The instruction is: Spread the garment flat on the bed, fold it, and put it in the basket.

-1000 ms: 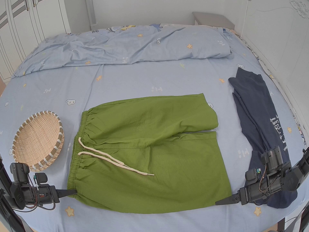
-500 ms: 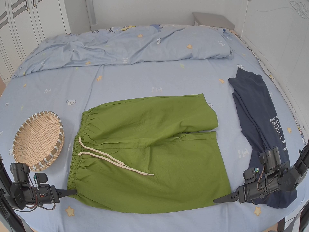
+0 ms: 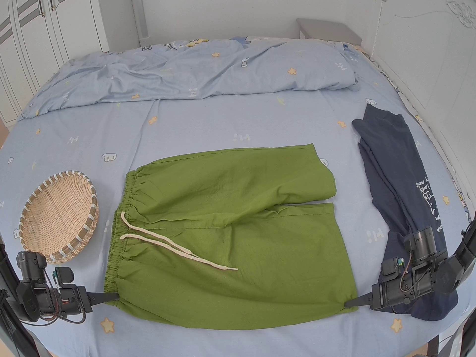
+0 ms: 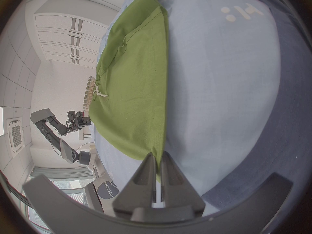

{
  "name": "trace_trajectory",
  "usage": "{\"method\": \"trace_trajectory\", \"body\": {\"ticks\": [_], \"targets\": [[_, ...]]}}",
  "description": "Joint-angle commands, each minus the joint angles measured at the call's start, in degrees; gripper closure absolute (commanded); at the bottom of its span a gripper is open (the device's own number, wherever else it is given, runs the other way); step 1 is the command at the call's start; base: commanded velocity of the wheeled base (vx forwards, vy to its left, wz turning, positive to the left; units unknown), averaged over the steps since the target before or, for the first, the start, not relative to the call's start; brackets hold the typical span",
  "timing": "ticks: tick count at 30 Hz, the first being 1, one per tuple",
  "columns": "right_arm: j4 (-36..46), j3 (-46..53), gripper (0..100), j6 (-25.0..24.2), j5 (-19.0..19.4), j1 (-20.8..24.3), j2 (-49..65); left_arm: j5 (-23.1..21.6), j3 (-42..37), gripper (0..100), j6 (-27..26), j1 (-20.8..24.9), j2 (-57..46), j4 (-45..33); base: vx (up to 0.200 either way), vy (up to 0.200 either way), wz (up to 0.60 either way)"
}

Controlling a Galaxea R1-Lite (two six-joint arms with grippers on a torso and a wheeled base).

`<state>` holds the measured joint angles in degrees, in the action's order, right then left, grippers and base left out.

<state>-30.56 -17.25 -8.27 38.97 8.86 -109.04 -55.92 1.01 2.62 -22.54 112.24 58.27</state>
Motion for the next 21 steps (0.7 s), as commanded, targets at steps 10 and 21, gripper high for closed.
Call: {"method": "trace_trajectory", "body": {"ticks": [10,21], "targets": [[2.9,3.6,100,-0.3,0.0,0.6,7.9,0.4,-0.3,100,6.9,1.0,-1.3,-0.7,0.000,0.000,0.00],[2.5,14.5,100,4.6,-0.6,0.0,10.5,1.5,-0.7,100,6.4,-1.3,-4.8,-12.1,0.000,0.000,0.00]]}}
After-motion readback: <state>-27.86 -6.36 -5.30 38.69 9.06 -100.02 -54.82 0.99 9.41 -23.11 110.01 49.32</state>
